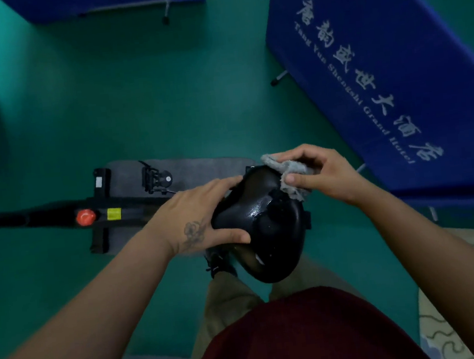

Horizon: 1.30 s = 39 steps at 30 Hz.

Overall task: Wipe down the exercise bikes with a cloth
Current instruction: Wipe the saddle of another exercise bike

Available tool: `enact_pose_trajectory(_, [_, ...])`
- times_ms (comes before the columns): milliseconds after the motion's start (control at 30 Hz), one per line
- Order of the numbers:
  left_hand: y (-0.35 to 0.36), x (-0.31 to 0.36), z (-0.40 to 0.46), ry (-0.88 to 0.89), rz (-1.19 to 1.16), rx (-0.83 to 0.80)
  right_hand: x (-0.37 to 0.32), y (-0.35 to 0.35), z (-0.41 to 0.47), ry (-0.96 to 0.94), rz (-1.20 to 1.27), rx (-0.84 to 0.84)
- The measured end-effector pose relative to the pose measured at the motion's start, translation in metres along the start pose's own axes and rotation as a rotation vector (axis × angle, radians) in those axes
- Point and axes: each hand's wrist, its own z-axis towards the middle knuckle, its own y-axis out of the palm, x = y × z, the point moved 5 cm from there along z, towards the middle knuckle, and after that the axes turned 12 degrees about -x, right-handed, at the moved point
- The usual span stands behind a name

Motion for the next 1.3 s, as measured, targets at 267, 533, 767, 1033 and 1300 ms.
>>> enact_pose_trajectory(267, [-0.001,-0.003,0.002,0.027,0.019,0.006,-0.01,0.018,0.013,-0.026,0.001,0.131])
enact_pose_trajectory(533, [0.0,-0.005,0.004,0.061,0.007,0.038,-0.005,0.035,-0.011,-0.009,0.037,0.329])
enact_pose_trajectory(767, [0.0,-0.007,0.005,0.116,-0.046,0.062,0.005,0.051,-0.047,-0.007,0.099,0.531])
enact_pose_trajectory(1033, [-0.001,-0.004,0.003,0.143,-0.08,0.079,0.0,0.056,-0.044,0.073,0.149,0.546])
enact_pose_trajectory(1300, [0.0,-0.006,0.005,0.135,-0.066,0.091,0.014,0.066,-0.076,0.007,0.189,0.609])
